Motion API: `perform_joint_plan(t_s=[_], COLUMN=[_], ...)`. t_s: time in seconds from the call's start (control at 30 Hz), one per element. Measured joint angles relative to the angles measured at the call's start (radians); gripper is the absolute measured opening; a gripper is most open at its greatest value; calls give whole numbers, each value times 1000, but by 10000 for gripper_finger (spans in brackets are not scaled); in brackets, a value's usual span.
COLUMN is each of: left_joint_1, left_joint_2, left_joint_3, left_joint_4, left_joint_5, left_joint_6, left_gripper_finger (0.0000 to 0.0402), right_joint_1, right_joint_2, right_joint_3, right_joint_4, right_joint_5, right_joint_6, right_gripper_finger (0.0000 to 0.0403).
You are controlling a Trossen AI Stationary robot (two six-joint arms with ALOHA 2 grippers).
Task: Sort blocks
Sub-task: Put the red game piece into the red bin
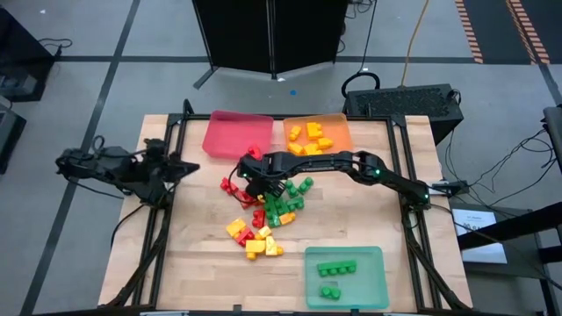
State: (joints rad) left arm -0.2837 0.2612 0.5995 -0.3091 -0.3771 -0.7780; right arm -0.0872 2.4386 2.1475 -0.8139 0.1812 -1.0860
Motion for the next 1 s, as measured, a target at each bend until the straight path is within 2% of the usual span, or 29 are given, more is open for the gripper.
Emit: perform_joint_plan(t_s=[0.2,0.5,0.63,0.73,0.87,0.93,1.0], left_joint_1=[0,0,0,0,0,0,0], left_joint_2=[-102,-102,-103,-103,-103,-103,-103], left_joint_3=[0,0,0,0,0,0,0], left_joint_4=[-107,-105,-104,-103,-103,-103,-103], left_joint_5=[-108,-120,-118,-117,-112,-103,-97], left_joint_6=[3,17,17,17,17,17,17], left_gripper_finger=[11,11,11,11,11,11,11], right_joint_1=[-12,-4,15,18,32,40,45], right_joint_2=[9,68,76,78,77,69,60], right_joint_3=[0,3,3,3,3,2,3], right_joint_4=[-26,-20,-12,-2,-17,-28,-33], right_joint_5=[-65,-66,18,33,120,132,129], right_joint_6=[-22,-1,3,24,61,88,114], right_gripper_finger=[235,227,182,121,29,12,14])
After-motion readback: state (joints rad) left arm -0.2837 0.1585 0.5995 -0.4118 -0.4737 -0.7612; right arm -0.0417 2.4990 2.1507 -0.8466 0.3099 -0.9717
